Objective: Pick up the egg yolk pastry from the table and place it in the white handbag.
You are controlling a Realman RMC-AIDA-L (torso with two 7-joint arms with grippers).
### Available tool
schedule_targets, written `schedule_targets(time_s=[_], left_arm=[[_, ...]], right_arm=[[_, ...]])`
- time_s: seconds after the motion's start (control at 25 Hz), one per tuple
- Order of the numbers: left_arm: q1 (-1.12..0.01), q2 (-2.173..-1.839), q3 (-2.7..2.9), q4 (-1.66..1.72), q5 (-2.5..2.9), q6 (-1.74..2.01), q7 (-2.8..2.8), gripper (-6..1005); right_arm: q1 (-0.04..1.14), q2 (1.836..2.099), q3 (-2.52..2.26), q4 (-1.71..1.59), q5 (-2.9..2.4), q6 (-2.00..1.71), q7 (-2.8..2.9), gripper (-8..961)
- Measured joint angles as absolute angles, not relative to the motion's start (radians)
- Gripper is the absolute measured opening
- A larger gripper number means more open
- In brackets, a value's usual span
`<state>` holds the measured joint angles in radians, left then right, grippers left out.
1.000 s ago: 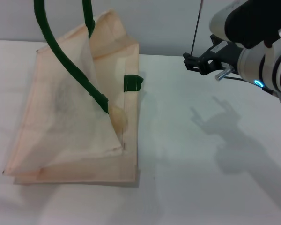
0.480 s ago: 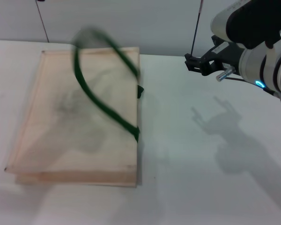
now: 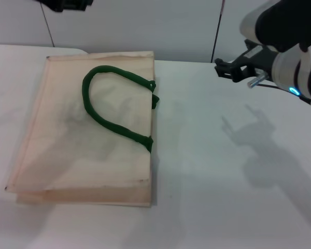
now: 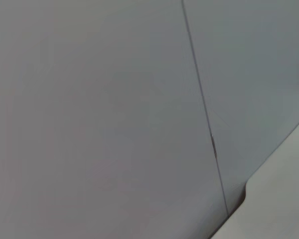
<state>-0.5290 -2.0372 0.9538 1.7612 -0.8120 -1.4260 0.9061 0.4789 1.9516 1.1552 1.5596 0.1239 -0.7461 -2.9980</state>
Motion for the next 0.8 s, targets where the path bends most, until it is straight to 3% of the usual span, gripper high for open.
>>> schedule_targets(time_s=[0.2,0.44,0.6,0.8], left_arm=[[-0.516,-2.038,0.943,1.679,-0.818,-1.374,0.901,659],[-0.484,-2.040,0.947,1.600,-0.878,-1.273,0.901,639],[-0.472,-2.040,0.945,1.559,-0.924,-1.231,0.913,568],[-0.455,-2.041,0.954,1.519,-0.966,-1.159,0.940,575]], right_arm=[[0.440,1.967,1.215,1.556,0.105,-0.735,-2.993,771],[0.348,2.018,1.309,1.549,0.000,-0.636,-2.985,771],[0.310,2.021,1.343,1.524,-0.001,-0.537,-2.958,771],[0.294,2.022,1.380,1.455,-0.002,-0.425,-2.933,771]])
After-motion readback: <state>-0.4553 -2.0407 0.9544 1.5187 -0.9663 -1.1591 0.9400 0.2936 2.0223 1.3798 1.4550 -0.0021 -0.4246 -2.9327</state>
